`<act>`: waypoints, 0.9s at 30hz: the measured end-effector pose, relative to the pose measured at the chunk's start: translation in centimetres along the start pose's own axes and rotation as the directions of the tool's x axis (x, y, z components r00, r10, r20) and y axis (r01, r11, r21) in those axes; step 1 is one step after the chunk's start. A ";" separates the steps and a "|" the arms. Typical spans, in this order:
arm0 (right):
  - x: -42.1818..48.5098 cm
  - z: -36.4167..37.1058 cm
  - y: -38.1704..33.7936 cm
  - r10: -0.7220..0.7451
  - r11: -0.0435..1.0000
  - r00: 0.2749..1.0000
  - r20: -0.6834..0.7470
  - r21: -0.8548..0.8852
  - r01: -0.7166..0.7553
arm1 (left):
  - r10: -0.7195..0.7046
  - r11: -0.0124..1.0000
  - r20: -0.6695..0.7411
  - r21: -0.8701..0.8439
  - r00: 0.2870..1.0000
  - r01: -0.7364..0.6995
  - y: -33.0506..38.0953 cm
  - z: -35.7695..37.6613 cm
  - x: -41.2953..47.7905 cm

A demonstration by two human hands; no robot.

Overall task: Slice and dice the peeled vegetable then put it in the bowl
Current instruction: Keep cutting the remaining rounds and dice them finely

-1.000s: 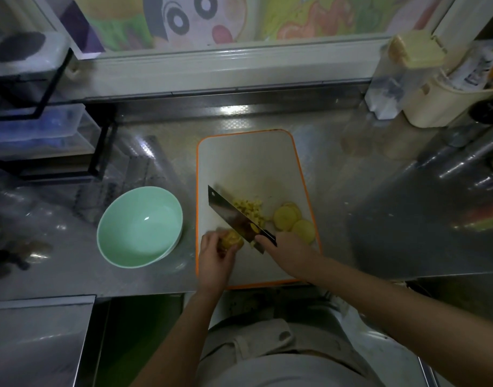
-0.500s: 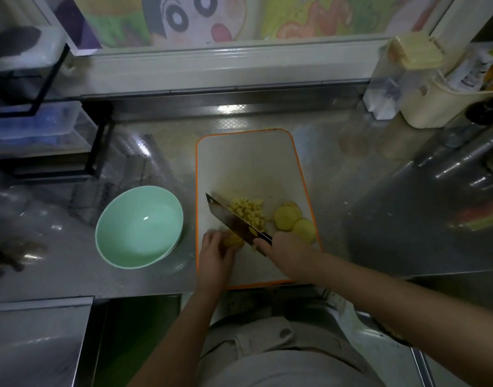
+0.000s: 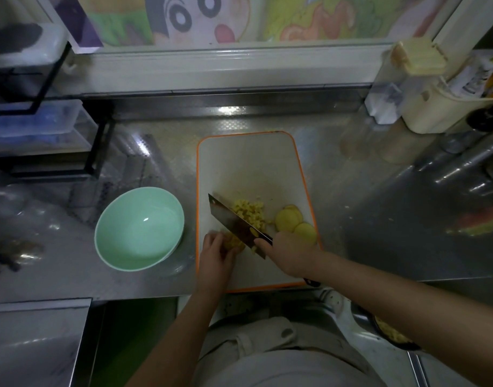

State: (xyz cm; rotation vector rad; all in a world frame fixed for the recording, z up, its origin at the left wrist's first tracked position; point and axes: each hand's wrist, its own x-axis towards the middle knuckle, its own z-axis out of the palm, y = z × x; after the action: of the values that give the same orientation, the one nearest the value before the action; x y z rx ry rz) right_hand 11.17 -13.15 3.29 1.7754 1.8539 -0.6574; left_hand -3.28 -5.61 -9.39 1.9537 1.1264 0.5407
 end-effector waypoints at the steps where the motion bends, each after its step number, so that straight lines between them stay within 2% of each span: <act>1: 0.1 0.4 0.1 -0.010 1.000 1.000 -0.012 -0.007 0.010 | 0.002 1.000 0.002 -0.002 1.000 -0.002 0.0 0.0 0.0; 7: -0.1 0.7 -0.2 0.002 0.999 1.000 -0.029 -0.042 -0.004 | -0.017 0.999 0.009 0.029 1.000 0.017 0.0 -0.1 0.2; 15: -0.6 0.0 -0.5 0.071 0.985 0.997 0.026 0.156 -0.075 | -0.022 1.000 0.018 0.008 1.000 0.022 0.2 -0.1 -0.2; 19: -0.4 0.2 -0.7 0.013 0.999 1.000 0.012 0.030 -0.014 | -0.024 0.999 0.029 0.027 0.999 0.023 -0.1 -0.2 0.1; 23: -0.4 0.0 -0.6 0.030 0.999 0.999 0.046 0.034 -0.031 | -0.046 0.999 0.015 0.028 0.999 0.045 0.1 -0.3 0.3; 27: 0.0 0.7 -0.6 0.052 0.997 0.999 0.003 0.055 -0.052 | -0.073 0.997 -0.005 -0.015 0.997 0.073 0.5 -0.3 0.4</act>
State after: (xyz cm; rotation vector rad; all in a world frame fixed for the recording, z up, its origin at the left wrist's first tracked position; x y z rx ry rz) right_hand 10.59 -13.62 2.81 1.8511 1.7984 -0.6965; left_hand -3.01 -5.32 -8.82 1.8919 1.1885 0.5139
